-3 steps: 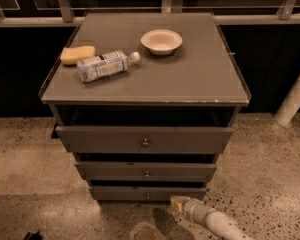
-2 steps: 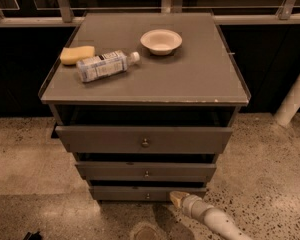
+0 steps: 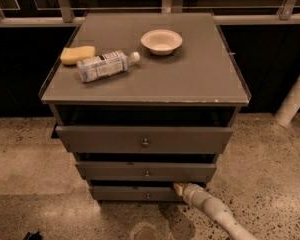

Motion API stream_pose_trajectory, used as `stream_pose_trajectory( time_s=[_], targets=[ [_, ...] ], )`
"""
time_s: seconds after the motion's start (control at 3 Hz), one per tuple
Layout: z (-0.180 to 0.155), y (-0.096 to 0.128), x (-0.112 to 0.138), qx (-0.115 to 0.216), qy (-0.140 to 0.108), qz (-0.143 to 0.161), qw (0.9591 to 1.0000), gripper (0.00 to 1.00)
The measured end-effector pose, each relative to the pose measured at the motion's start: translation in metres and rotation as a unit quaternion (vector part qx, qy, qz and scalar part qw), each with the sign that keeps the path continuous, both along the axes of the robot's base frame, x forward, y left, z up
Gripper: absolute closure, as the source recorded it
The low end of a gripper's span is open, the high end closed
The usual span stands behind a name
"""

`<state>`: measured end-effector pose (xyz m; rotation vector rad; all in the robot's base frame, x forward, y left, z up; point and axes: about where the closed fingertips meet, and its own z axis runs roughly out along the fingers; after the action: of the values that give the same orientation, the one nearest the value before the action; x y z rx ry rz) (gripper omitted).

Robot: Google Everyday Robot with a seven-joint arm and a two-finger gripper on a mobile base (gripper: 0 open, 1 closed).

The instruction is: Open bottom drawer

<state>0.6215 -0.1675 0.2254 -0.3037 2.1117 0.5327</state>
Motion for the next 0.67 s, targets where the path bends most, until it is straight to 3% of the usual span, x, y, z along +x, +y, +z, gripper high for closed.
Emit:
stream_pose_trajectory(
  time_s=[0.67],
  targets=[
    [-0.014,-0.010,0.005,-0.017,0.003,-0.019,0.9997,1.00]
  ],
)
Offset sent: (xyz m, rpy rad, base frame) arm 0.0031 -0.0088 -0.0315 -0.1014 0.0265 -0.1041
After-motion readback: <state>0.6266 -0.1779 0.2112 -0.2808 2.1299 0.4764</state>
